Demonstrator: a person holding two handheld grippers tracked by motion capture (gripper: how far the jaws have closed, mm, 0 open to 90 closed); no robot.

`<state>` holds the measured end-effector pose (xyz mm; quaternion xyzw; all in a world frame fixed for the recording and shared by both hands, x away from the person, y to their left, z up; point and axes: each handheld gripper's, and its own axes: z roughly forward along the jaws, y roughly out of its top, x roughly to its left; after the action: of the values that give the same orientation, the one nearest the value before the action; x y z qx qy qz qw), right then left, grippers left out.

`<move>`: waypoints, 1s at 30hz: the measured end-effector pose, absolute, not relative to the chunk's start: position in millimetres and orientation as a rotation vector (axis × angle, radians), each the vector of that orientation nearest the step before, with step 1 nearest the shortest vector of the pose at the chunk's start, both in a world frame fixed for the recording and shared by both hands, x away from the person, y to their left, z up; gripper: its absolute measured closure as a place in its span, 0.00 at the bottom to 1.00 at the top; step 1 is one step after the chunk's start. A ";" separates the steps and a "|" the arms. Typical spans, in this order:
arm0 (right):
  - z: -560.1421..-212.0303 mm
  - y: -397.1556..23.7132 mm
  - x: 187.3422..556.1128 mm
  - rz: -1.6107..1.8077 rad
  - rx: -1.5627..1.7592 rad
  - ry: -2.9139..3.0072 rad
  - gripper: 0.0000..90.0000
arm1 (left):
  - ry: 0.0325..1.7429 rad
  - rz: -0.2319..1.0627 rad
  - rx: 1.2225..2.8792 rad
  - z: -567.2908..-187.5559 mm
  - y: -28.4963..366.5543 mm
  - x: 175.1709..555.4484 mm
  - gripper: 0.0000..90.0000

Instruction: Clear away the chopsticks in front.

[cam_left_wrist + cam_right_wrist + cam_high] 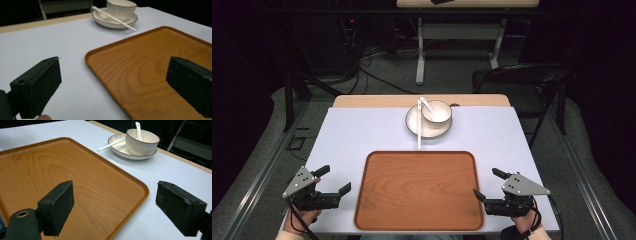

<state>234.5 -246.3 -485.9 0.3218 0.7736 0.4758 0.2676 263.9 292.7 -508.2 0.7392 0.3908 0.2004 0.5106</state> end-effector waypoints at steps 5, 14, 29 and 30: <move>-485.9 -245.7 234.1 1.285 0.866 2.091 0.16 | 0.947 0.451 1.770 -505.6 285.2 275.1 0.00; -485.8 -245.6 234.3 1.287 0.860 2.094 0.16 | 0.920 0.458 1.814 -495.8 261.7 302.0 0.00; -485.6 -245.4 232.9 1.291 0.849 2.103 0.16 | 0.921 0.387 1.891 -480.1 226.2 352.8 0.00; -485.6 -245.4 232.9 1.291 0.849 2.103 0.16 | 0.921 0.387 1.891 -480.1 226.2 352.8 0.00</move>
<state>232.9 -245.4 -485.6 0.3138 0.7775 0.4772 0.2630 352.8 226.2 -480.1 0.7753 0.3777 0.1587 0.4807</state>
